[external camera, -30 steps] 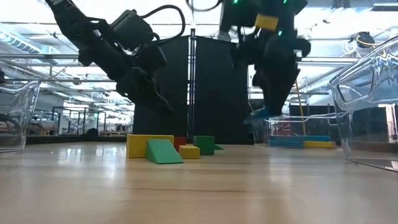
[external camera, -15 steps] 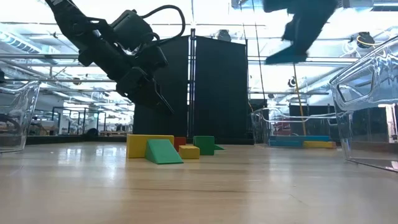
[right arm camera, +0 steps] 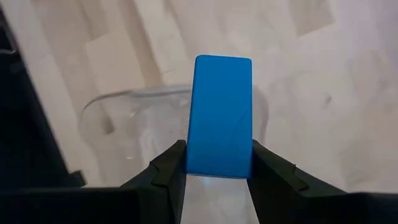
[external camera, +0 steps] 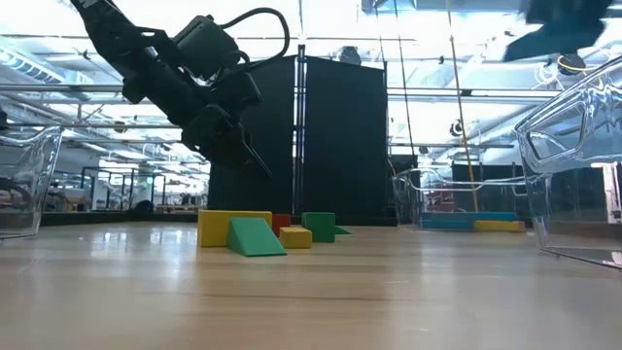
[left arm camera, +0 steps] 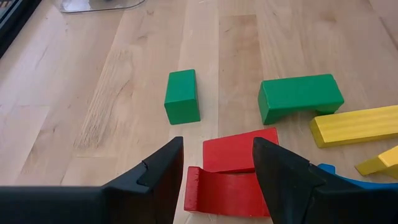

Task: Sort blocks by size
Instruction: Put the blue triangle block into the bottom right transparent bin

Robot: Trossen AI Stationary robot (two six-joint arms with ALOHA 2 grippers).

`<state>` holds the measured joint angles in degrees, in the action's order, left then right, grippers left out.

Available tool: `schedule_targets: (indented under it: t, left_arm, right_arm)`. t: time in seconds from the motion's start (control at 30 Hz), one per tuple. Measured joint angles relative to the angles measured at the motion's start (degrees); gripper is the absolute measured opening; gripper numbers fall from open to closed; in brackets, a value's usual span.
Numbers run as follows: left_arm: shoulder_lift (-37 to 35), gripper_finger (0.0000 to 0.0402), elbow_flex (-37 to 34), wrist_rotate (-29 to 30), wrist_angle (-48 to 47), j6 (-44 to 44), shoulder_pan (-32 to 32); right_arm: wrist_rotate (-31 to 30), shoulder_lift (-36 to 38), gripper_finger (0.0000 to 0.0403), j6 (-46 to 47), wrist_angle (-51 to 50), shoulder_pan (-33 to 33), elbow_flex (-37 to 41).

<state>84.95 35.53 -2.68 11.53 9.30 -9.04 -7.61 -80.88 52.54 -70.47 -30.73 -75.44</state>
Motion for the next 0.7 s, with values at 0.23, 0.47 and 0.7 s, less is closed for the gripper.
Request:
schedule_targets:
  t: [0.23,0.47,0.7]
  left_arm:
    - [0.00,0.0194,0.00,0.00,0.02,-0.11,0.00]
    - [0.00,0.0194,0.00,0.00,0.36,-0.17,0.00]
    - [-0.02,0.0194,0.00,0.00,1.21,-1.49,0.07]
  right_arm:
    - [-1.87,-2.41,0.0130,9.94,0.49,-8.22,0.00]
    - [-1.34,-6.43,0.0130,18.03,1.88,-14.69,0.00]
    - [-4.10,-11.40,0.0130,19.03,3.01,-17.39,0.00]
